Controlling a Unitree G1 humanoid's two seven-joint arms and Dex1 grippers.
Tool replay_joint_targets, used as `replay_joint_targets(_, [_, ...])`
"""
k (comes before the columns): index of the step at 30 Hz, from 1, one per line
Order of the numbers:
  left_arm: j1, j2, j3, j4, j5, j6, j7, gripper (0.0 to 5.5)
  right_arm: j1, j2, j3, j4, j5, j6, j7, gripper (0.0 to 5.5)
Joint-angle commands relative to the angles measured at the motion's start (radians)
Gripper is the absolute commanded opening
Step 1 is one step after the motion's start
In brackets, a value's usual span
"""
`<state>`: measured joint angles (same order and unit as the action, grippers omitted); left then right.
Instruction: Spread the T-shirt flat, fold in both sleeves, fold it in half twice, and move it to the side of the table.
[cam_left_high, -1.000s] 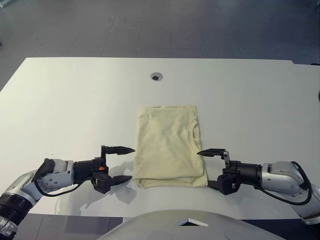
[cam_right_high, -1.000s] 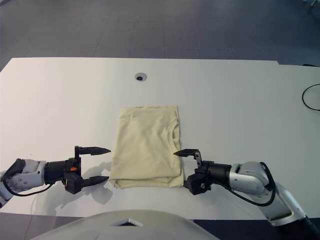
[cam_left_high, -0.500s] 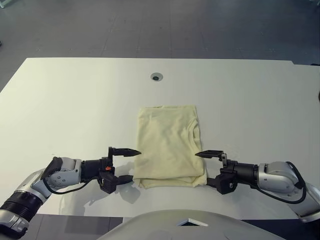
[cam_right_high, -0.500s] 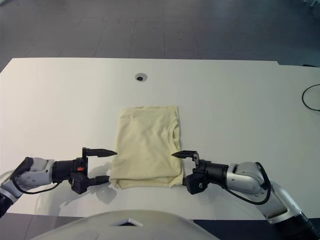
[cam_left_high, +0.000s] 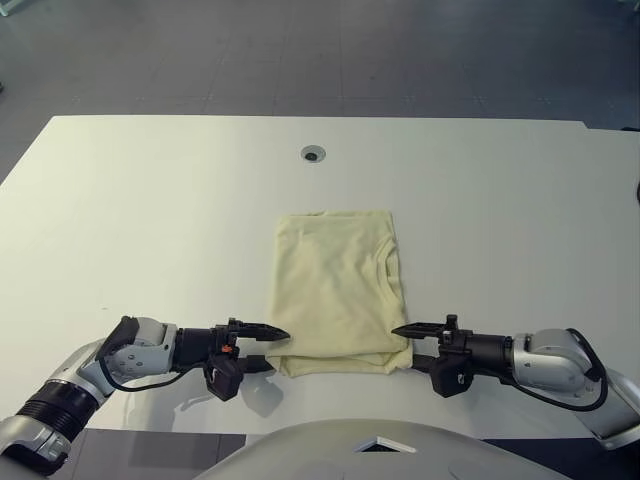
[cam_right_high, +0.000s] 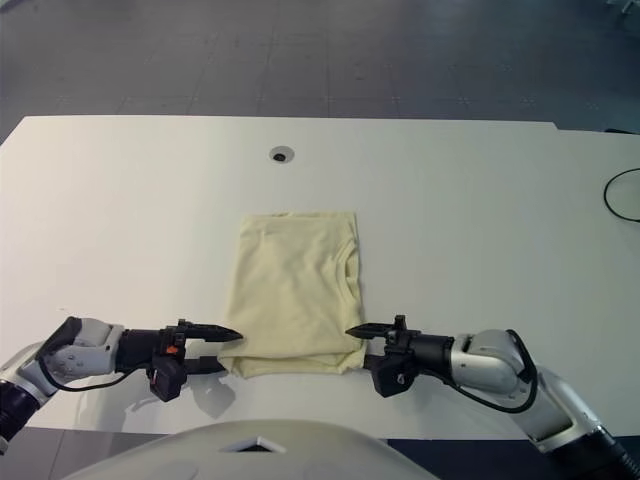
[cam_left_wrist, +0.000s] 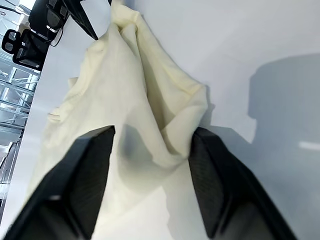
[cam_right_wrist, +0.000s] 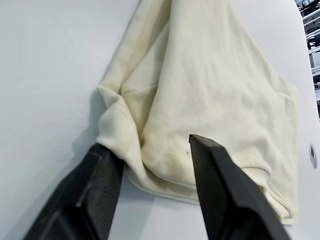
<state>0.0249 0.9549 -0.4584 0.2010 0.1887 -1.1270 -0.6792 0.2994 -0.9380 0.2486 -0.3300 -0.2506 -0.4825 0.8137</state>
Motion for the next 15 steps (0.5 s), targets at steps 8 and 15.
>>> replay_joint_targets(8, [-0.025,-0.01,0.005,0.04,0.028,-0.015,-0.009,0.47,-0.017,-0.016,0.059,0.055,-0.065,0.032,0.042,0.25])
replay_joint_targets(15, [-0.016,0.008,0.008,0.029,-0.021,-0.016,-0.013,0.11,-0.002,-0.061,0.05,0.028,0.067,0.073,0.114,0.02])
